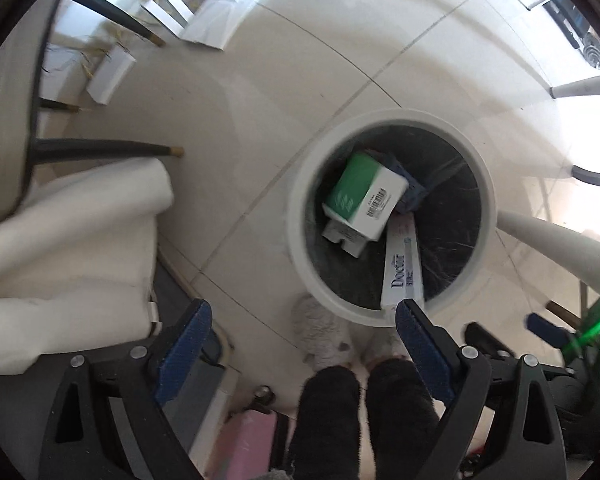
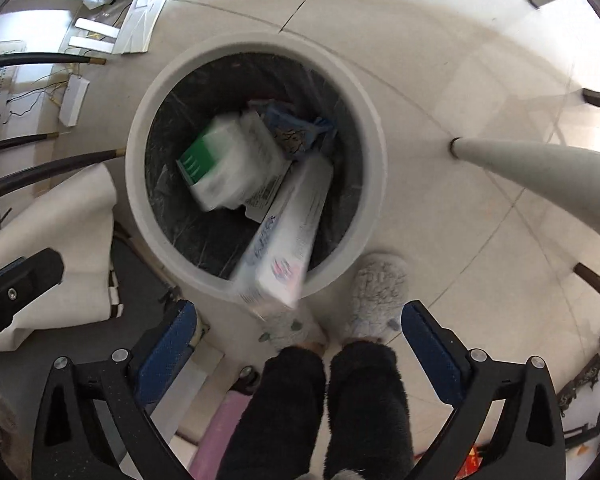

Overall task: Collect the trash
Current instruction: 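Carry both boxes to the bin and open both grippers to drop them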

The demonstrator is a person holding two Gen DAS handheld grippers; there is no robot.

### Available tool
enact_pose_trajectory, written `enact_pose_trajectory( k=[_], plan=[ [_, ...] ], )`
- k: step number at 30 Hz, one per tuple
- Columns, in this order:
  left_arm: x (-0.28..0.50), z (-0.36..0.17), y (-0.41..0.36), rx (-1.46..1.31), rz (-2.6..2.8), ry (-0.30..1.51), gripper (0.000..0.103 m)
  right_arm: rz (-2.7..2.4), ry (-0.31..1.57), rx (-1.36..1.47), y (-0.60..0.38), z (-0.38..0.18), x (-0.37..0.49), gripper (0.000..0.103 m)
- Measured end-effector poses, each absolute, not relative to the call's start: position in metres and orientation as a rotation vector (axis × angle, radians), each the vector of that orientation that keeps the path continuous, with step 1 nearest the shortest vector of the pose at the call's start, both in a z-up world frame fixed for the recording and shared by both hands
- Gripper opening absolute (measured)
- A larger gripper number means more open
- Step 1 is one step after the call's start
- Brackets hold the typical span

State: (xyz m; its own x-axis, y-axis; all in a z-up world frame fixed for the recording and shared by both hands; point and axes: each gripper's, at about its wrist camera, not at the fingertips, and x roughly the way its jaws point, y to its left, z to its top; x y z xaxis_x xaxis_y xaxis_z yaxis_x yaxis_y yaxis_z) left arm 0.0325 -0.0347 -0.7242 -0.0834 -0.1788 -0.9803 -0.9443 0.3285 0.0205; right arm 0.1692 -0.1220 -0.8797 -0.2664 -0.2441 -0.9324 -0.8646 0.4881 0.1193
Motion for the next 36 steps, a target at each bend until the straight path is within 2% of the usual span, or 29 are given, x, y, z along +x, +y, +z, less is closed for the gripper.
enact_pose_trajectory(
  k=[7,12,24,36],
  plan=[
    [0.02,-0.684,-0.043,-1.015,0.928,1.493,0.094,0.803,1.713,-0.924,-0.129,-0.827,0.181,0.103],
    [0.014,-0.639,-0.056,-1.0,0.918,1.479,0.094,0.801,1.677,-0.887,-0.139,-0.769,0.187,0.103],
    [0.001,-0.497,-0.096,-0.999,0.928,1.429,0.094,0.844,1.624,-0.792,-0.162,-0.596,0.179,0.103],
    [-0.018,-0.341,-0.127,-0.907,0.931,1.274,0.094,0.922,1.553,-0.691,-0.197,-0.408,0.173,0.103]
  ],
)
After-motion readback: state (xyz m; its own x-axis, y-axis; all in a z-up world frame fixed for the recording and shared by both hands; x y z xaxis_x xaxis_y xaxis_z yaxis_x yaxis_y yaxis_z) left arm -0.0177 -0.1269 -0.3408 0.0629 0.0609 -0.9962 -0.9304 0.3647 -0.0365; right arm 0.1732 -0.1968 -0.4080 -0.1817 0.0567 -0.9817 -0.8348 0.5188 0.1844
